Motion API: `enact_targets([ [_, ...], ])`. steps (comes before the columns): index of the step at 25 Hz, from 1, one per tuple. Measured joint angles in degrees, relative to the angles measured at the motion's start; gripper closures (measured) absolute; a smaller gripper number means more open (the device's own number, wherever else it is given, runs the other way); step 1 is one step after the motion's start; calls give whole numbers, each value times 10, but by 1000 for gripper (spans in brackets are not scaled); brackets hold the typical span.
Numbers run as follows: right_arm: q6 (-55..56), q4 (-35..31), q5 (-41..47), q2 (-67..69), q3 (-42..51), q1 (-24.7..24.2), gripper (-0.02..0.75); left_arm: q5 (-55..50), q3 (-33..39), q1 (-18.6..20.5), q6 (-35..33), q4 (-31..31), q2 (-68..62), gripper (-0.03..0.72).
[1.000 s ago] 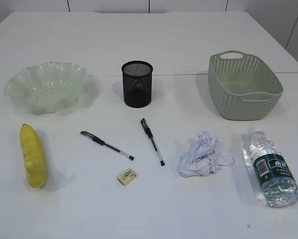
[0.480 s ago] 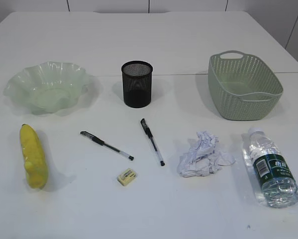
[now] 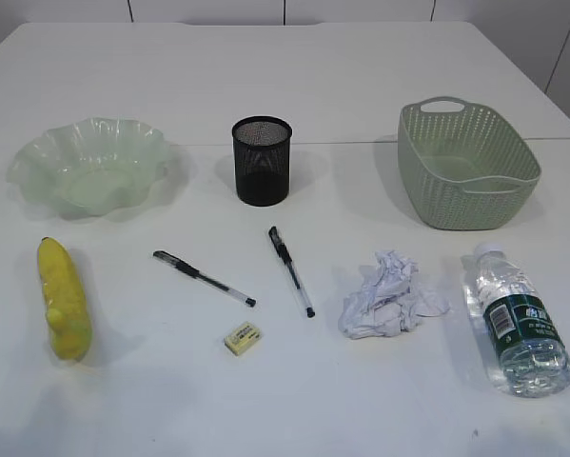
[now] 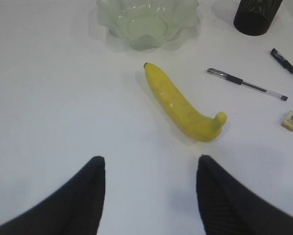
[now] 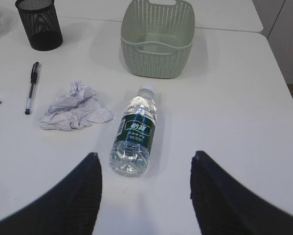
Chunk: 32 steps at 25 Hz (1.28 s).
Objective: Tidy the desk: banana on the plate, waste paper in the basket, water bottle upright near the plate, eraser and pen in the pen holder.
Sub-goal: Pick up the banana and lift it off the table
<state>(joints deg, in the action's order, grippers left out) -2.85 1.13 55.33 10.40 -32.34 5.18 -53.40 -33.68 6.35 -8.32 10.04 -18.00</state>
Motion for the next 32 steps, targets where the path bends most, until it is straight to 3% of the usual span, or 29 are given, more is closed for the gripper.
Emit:
enact_targets([
  [8, 19, -2, -42, 147, -45, 0, 307, 58, -32, 0, 1, 18, -137, 276],
  [16, 29, -2, -66, 261, -73, 0, 307, 74, -121, -5, 63, 27, -305, 290],
  [25, 29, -32, -97, 304, -87, 0, 307, 13, -296, -37, 127, 33, -543, 293],
  [32, 29, -50, -100, 340, -121, 0, 307, 46, -325, -89, 210, 26, -647, 293],
])
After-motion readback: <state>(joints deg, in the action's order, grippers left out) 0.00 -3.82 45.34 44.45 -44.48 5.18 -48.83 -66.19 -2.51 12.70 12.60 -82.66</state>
